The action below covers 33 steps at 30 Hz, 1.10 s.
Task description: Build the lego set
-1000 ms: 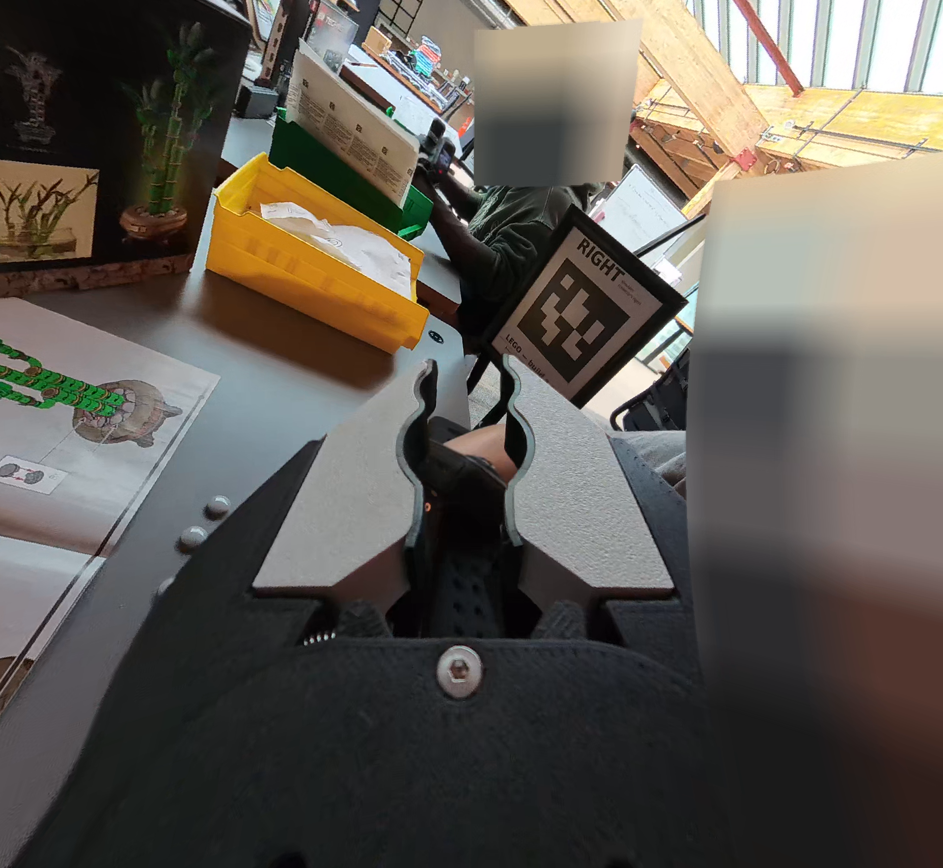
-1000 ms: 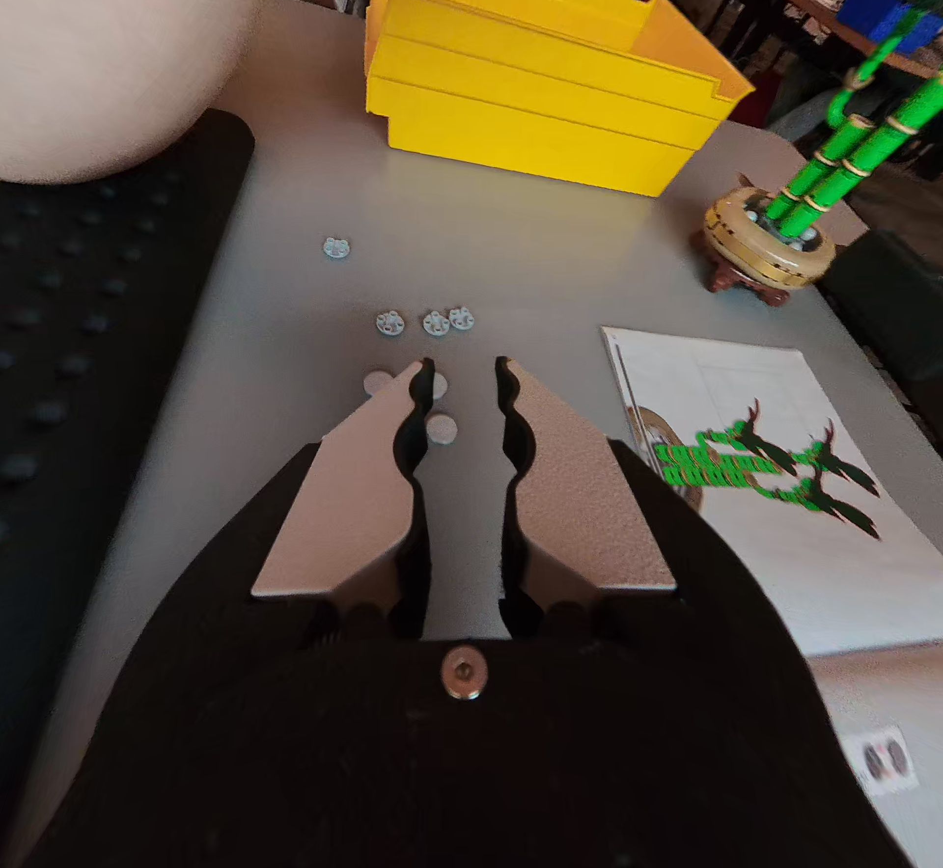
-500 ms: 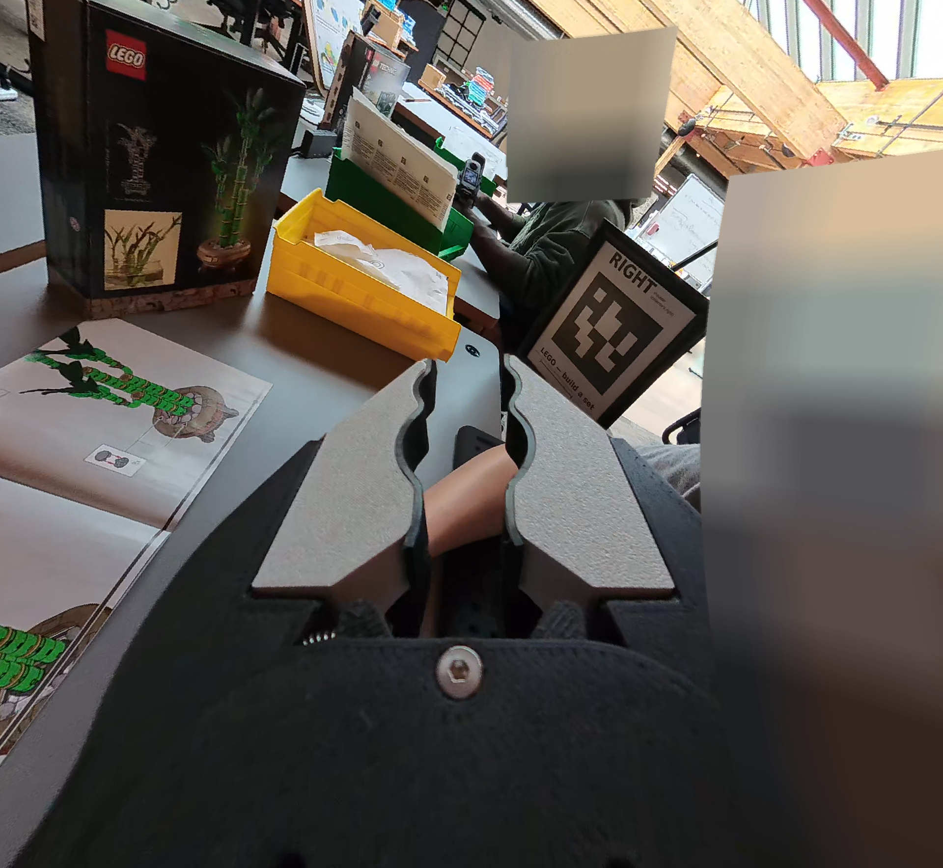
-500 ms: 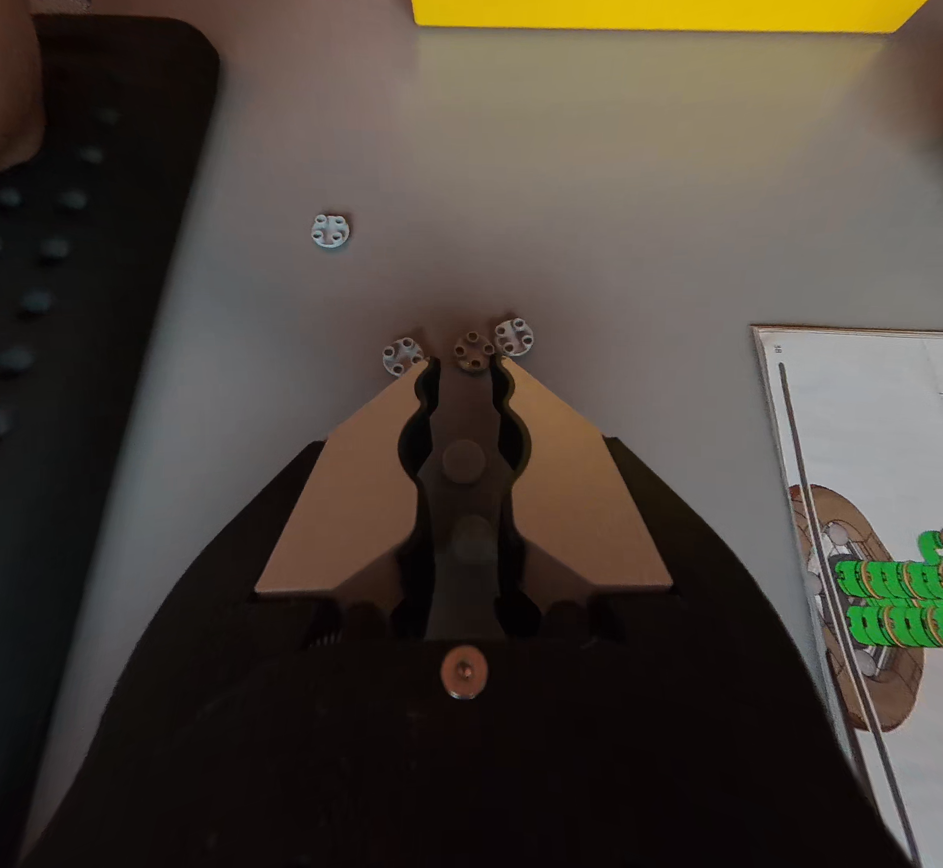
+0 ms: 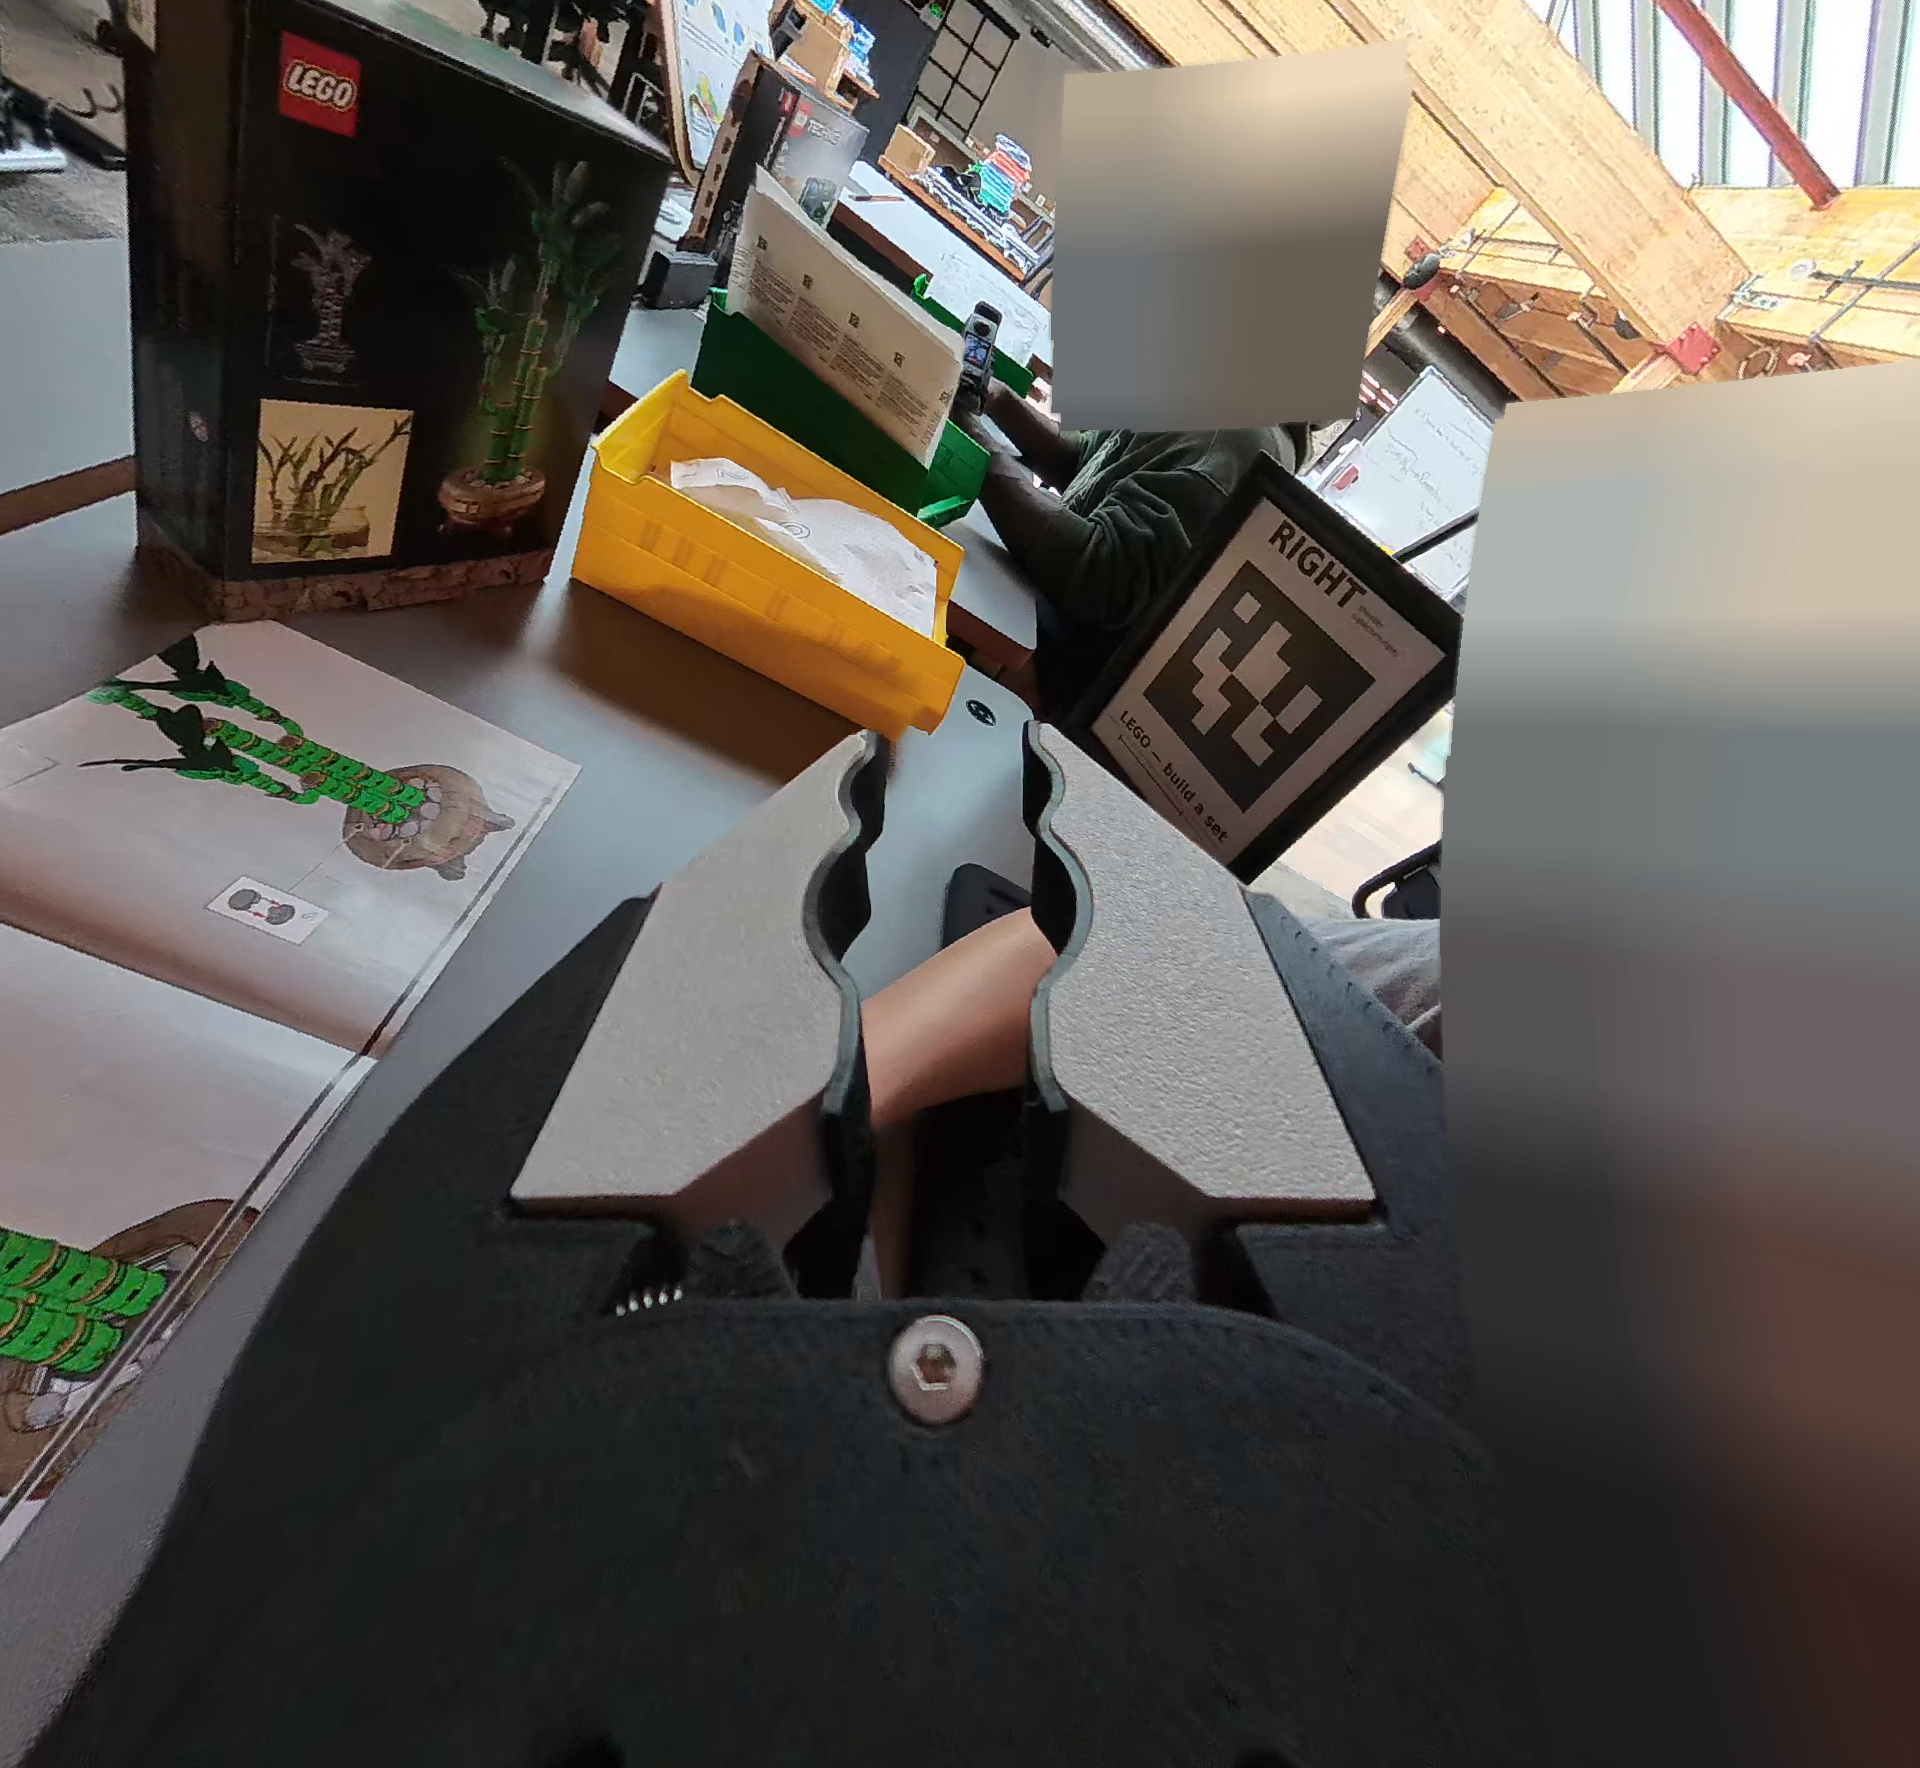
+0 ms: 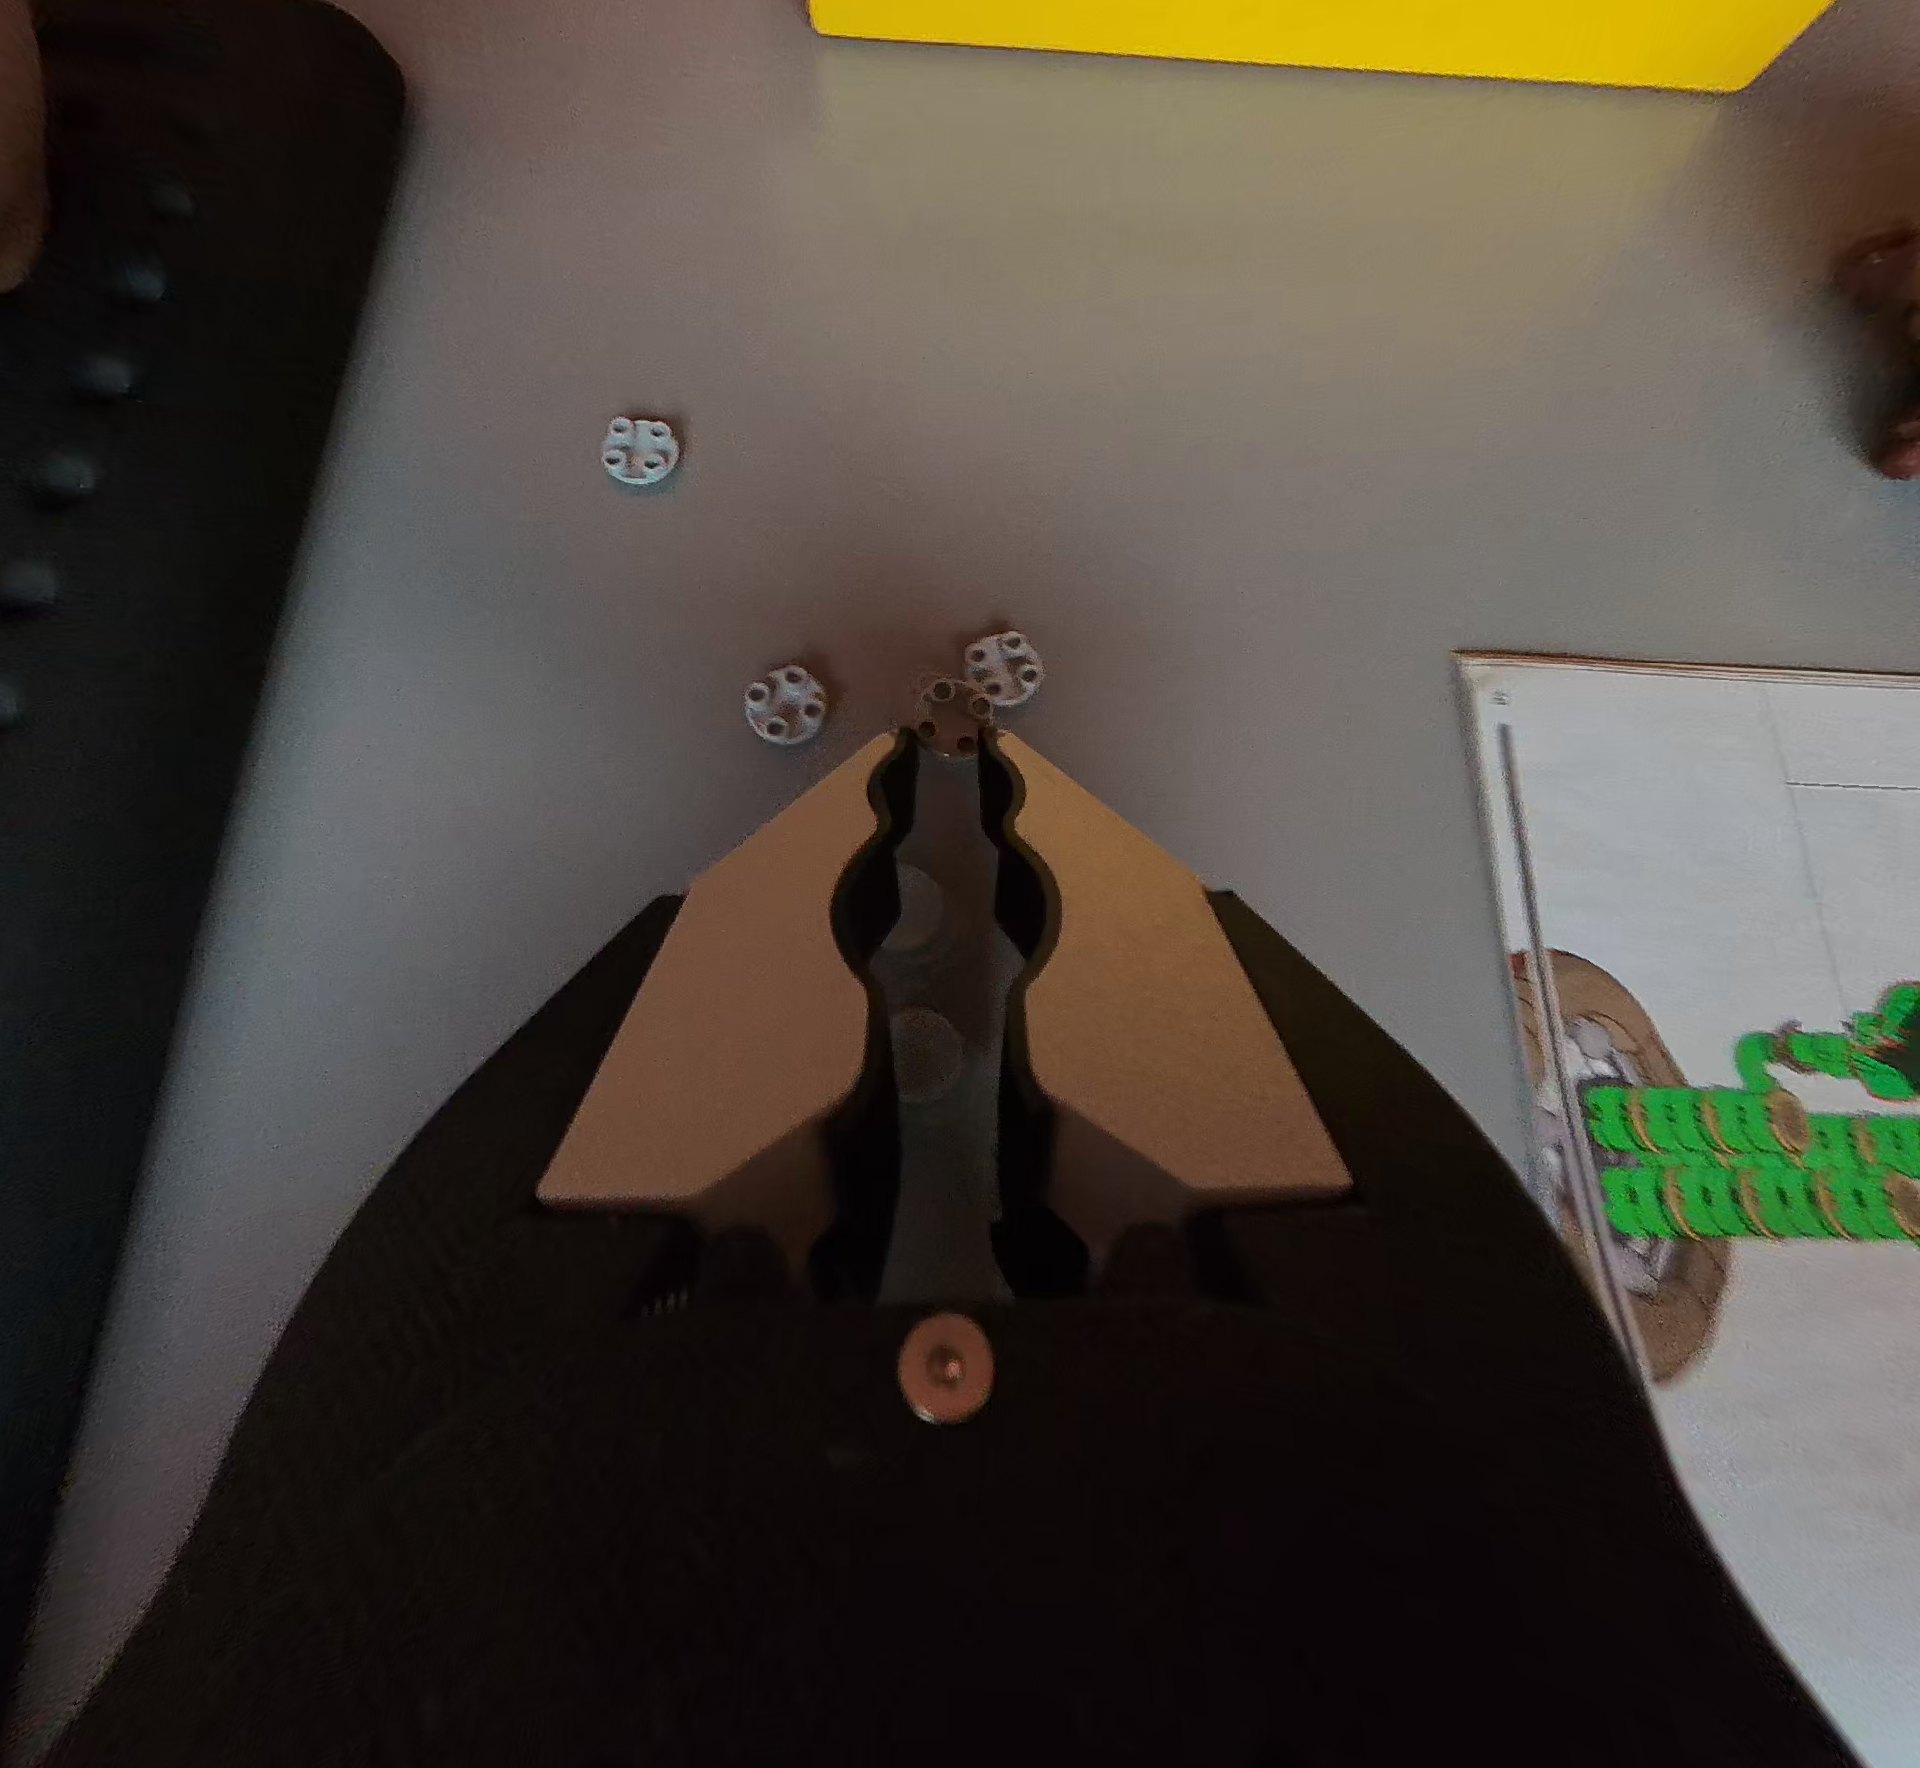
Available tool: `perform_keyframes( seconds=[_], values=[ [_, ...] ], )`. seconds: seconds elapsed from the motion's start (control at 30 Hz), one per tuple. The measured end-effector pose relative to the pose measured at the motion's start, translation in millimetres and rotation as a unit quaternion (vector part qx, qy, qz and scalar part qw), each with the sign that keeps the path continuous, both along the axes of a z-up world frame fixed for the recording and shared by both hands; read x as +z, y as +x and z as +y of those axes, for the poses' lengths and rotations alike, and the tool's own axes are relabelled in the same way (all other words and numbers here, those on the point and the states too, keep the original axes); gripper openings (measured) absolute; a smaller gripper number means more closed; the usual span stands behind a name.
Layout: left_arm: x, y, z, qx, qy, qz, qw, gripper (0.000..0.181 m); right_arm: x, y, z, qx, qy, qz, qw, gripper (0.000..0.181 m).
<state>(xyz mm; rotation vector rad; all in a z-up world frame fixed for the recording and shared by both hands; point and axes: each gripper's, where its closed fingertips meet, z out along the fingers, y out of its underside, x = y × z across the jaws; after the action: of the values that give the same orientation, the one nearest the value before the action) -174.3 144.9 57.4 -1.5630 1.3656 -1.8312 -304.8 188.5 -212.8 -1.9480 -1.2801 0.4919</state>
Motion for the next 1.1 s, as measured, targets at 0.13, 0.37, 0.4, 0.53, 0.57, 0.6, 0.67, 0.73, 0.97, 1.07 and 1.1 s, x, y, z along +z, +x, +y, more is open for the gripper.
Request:
perform_keyframes(
  seconds=[0.13,0.37,0.4,0.53,0.57,0.6,0.67,0.73,0.97,1.07,1.1],
  values=[
    [-3.5,3.6,16.1,0.018,-0.033,-0.005,0.999,0.037,23.1,32.4,9.6,-0.028,0.028,0.025,0.999,0.01],
    [-21.2,11.8,45.9,0.047,-0.085,0.003,0.995,0.05,34.0,82.2,-4.5,-0.029,0.024,0.06,0.997,0.01],
    [-26.9,14.0,49.3,0.05,-0.088,0.011,0.995,0.051,34.3,87.4,-6.0,-0.027,0.031,0.052,0.998,0.01],
    [-49.7,24.2,59.2,0.048,-0.12,0.035,0.991,0.048,45.7,114.2,0.3,-0.048,0.079,0.02,0.995,0.011],
    [-55.2,26.9,60.5,0.044,-0.128,0.038,0.99,0.044,49.4,122.6,2.3,-0.057,0.09,0.017,0.994,0.011],
    [-61.2,29.9,61.8,0.041,-0.136,0.044,0.989,0.044,52.9,132.0,4.6,-0.067,0.102,0.013,0.992,0.011],
    [-75.7,36.4,64.6,0.041,-0.152,0.062,0.986,0.049,58.5,153.5,10.2,-0.096,0.127,0.0,0.987,0.011],
    [-90.5,42.6,66.6,0.04,-0.165,0.083,0.982,0.058,67.5,171.8,15.5,-0.123,0.155,-0.003,0.98,0.011],
    [-113.5,60.2,70.8,0.023,-0.284,0.08,0.955,0.096,105.7,207.3,25.5,-0.199,0.233,0.018,0.952,0.011],
    [-119.3,65.2,66.0,0.006,-0.306,0.08,0.949,0.096,107.4,202.6,25.5,-0.194,0.239,0.03,0.951,0.01],
    [-122.0,67.2,63.4,0.004,-0.303,0.085,0.949,0.096,106.6,199.3,25.2,-0.189,0.239,0.026,0.952,0.011]
  ],
)
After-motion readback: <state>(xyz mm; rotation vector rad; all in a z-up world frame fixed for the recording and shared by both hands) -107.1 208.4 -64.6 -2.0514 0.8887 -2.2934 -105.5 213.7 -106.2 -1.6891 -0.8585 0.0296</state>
